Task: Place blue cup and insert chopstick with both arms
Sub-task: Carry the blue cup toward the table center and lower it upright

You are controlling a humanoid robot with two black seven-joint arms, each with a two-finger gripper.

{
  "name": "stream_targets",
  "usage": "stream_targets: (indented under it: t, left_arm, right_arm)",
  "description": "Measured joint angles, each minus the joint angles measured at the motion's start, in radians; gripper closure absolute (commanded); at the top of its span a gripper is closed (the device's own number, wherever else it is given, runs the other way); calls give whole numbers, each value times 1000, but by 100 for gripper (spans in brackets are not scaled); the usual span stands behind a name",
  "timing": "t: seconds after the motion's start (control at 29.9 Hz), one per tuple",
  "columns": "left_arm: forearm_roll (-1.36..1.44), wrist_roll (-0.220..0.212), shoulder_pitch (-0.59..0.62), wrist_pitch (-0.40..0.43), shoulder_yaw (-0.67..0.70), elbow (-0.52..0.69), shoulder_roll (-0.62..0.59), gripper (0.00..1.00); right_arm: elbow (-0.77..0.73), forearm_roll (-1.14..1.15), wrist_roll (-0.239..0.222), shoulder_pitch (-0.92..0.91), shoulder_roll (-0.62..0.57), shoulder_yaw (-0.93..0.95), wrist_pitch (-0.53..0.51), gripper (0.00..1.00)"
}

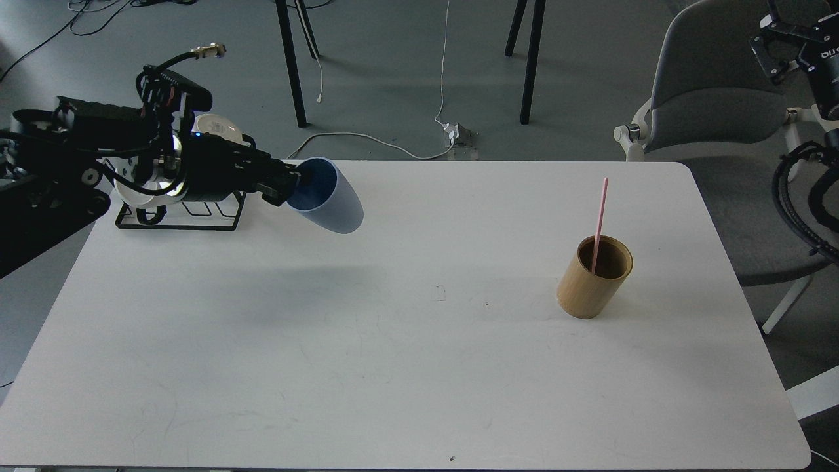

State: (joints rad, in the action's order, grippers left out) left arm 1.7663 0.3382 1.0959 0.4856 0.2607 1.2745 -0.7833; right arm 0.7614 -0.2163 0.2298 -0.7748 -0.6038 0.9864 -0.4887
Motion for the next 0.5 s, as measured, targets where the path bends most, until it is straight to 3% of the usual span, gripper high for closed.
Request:
stream_targets:
  t: [0.13,0.3,0.5]
  left_arm:
    - [83,-38,53,3,-6,10,150,100]
    - [131,-44,62,3,-35,5,325,100]
    - [169,-70,51,3,-199,-98,482,98]
  right_arm:
    - [-1,0,0,2,-19,0,0,0]
    - [8,0,-1,3,-34,-3,0,0]
    - [35,0,-1,26,-39,-2,0,0]
